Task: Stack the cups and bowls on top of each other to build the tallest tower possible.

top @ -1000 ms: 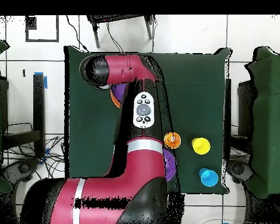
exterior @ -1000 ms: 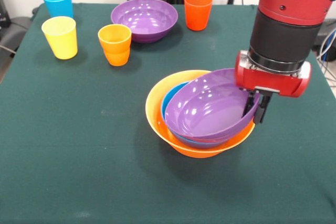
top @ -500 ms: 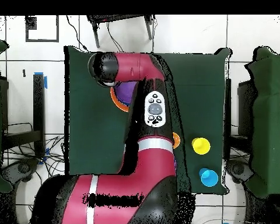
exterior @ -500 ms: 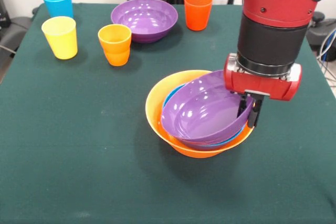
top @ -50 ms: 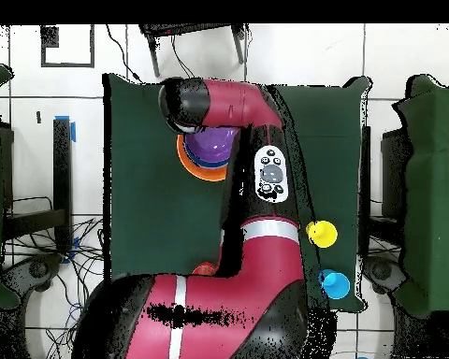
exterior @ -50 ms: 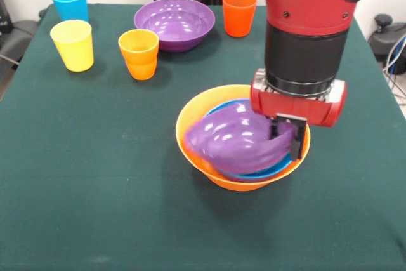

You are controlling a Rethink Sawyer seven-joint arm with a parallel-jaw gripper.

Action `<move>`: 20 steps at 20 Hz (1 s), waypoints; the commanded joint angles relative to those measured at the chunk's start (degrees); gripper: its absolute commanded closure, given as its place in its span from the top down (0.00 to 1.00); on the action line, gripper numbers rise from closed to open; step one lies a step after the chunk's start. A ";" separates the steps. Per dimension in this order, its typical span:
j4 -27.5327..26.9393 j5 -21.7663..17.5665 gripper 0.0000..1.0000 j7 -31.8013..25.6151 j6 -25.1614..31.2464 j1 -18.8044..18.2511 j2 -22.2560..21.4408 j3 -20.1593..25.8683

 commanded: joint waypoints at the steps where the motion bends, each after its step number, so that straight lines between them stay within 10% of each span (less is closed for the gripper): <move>1: 7.29 -3.28 1.00 -8.75 -4.57 -2.68 6.32 7.07; 20: 4.88 -5.49 1.00 -7.82 -9.79 -2.42 7.95 7.72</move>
